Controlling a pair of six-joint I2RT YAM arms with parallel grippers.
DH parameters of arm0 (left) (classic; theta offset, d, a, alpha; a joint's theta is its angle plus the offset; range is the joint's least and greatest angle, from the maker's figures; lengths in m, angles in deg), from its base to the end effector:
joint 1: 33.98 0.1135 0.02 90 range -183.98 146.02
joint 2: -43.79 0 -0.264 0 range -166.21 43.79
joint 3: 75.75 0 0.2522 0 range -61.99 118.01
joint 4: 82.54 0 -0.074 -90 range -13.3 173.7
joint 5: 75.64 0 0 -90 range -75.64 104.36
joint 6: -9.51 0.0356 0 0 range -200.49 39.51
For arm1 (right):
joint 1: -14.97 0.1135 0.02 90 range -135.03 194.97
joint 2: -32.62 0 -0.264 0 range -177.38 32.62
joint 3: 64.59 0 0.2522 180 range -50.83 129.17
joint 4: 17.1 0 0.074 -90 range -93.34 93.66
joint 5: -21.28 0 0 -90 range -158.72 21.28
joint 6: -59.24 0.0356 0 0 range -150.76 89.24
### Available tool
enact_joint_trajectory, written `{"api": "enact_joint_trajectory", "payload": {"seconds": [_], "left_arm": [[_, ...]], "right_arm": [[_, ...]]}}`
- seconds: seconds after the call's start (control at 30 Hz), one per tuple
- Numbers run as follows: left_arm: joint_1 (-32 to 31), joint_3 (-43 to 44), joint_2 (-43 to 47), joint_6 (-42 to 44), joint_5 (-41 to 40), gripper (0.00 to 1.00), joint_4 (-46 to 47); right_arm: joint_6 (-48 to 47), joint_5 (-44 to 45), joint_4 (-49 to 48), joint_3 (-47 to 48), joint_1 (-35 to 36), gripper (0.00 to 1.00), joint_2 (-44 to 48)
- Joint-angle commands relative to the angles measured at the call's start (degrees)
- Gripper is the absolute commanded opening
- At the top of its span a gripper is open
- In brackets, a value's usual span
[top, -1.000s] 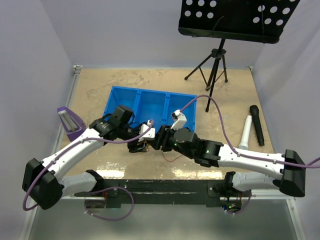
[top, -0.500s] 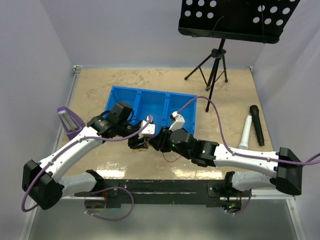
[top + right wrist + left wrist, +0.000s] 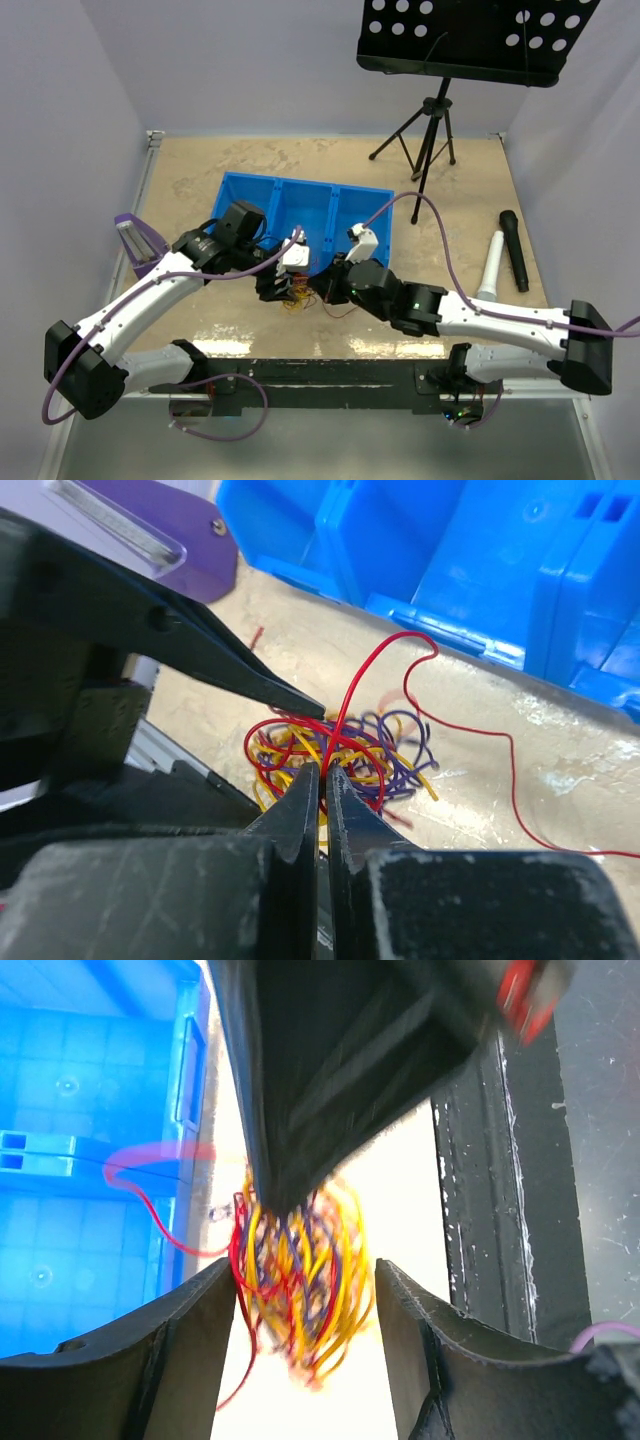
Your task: Untangle the cables
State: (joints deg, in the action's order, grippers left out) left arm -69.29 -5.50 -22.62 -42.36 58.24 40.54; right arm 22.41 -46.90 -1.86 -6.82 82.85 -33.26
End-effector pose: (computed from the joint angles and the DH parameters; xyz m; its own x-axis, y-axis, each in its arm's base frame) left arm 0.1700 -0.1507 0.2927 -0.0462 0.5781 -0.8147 0.9978 -0.0120 -0.0650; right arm 0.1102 0.2360 0.2764 -0.6750 0.3127 -0.6683 -0.3191 0.6929 0.6466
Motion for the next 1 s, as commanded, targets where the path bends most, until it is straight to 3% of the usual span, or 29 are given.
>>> {"api": "enact_joint_trajectory", "payload": {"seconds": [0.0, 0.23, 0.47, 0.53, 0.67, 0.7, 0.8, 0.97], "left_arm": [[0.06, 1.08, 0.67, 1.33, 0.68, 0.62, -1.41], [-0.02, 1.87, -0.82, -0.07, 1.74, 0.61, -0.35], [0.15, 1.96, -0.91, 1.68, 1.65, 0.45, -0.70], [0.15, 1.52, -0.91, 1.69, 1.91, 0.37, -0.26], [0.15, 1.87, -1.53, 2.12, 2.44, 0.08, -0.35], [0.07, 2.22, -1.53, 2.39, 2.61, 0.06, -0.78], [0.07, 2.75, -1.53, 2.48, 3.14, 0.11, -2.10], [0.07, 3.19, -1.79, 3.70, 4.28, 0.35, -5.00]], "right_arm": [[-2.54, 2.70, -0.95, -1.99, 0.15, 0.00, 5.94], [-5.09, 1.73, 0.10, -2.00, 0.68, 0.00, 6.56], [-6.23, 2.34, 0.02, -2.26, 2.08, 0.00, 6.47], [-6.41, 2.43, -0.33, -2.17, 2.43, 0.00, 6.39], [-6.41, 2.70, -0.25, -2.00, 2.96, 0.00, 5.95], [-6.41, 2.96, 0.10, -2.08, 2.96, 0.00, 5.86], [-6.15, 3.75, 0.72, -2.61, 3.05, 0.00, 6.30], [-6.06, 4.37, 0.63, -2.88, 3.05, 0.00, 7.09]]}}
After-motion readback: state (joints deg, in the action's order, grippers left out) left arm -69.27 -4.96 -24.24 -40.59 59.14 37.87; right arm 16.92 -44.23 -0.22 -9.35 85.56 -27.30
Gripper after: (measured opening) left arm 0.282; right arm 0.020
